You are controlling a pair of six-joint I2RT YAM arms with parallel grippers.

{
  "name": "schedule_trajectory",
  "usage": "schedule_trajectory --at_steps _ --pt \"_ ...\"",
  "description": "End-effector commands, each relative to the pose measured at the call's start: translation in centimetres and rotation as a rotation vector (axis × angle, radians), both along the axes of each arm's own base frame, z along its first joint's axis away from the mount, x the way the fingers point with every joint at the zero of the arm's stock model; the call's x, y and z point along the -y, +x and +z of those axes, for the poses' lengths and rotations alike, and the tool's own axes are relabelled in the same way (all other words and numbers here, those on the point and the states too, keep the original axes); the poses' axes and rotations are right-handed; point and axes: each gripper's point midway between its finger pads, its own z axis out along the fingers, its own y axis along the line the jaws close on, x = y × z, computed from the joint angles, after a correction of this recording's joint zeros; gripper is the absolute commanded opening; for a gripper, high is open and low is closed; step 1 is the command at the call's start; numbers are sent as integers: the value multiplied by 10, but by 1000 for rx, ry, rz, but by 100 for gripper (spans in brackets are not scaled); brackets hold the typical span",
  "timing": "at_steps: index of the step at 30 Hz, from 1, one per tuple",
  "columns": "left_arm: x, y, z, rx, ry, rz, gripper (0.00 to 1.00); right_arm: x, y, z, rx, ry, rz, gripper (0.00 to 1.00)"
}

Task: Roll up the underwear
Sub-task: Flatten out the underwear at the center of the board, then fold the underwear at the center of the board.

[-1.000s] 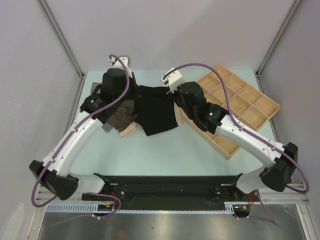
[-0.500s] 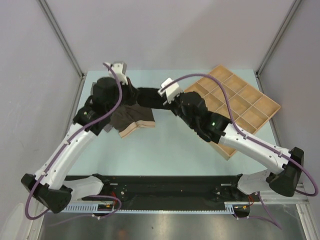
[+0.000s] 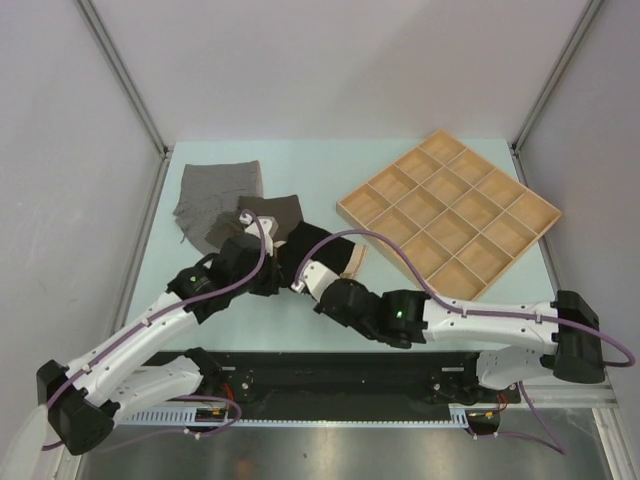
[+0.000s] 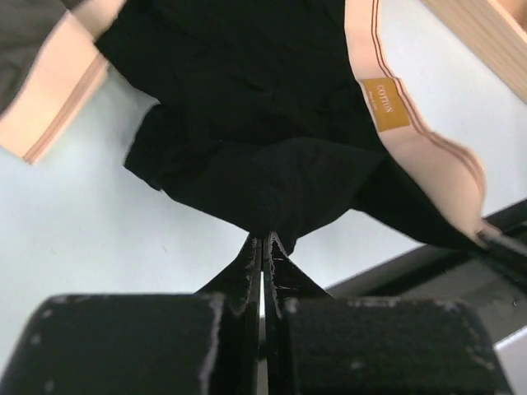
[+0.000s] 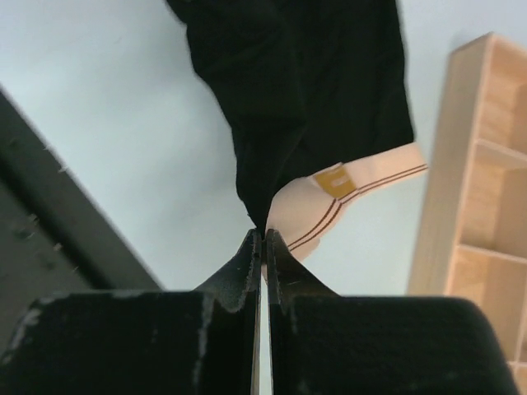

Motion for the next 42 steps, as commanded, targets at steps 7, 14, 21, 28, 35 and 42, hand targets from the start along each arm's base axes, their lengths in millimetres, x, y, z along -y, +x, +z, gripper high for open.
schedule_trajectory --at_steps 7,14,21,28,35,42 --pt "-39 -40 -26 -130 70 135 0 -20 -82 -50 -246 -37 -18 0" --pt "-39 -28 -32 -106 119 137 0 -15 -73 -55 -268 -11 -77 0" --pt "-22 16 -23 -41 195 150 0 -1 -20 -55 -241 5 -136 0" --pt "3 60 -9 2 291 104 0 18 26 -65 -258 11 -185 0" --pt "20 102 -11 6 438 72 0 29 66 -80 -273 16 -220 0" --pt "34 127 -25 -16 487 38 0 35 96 -94 -300 22 -246 0"
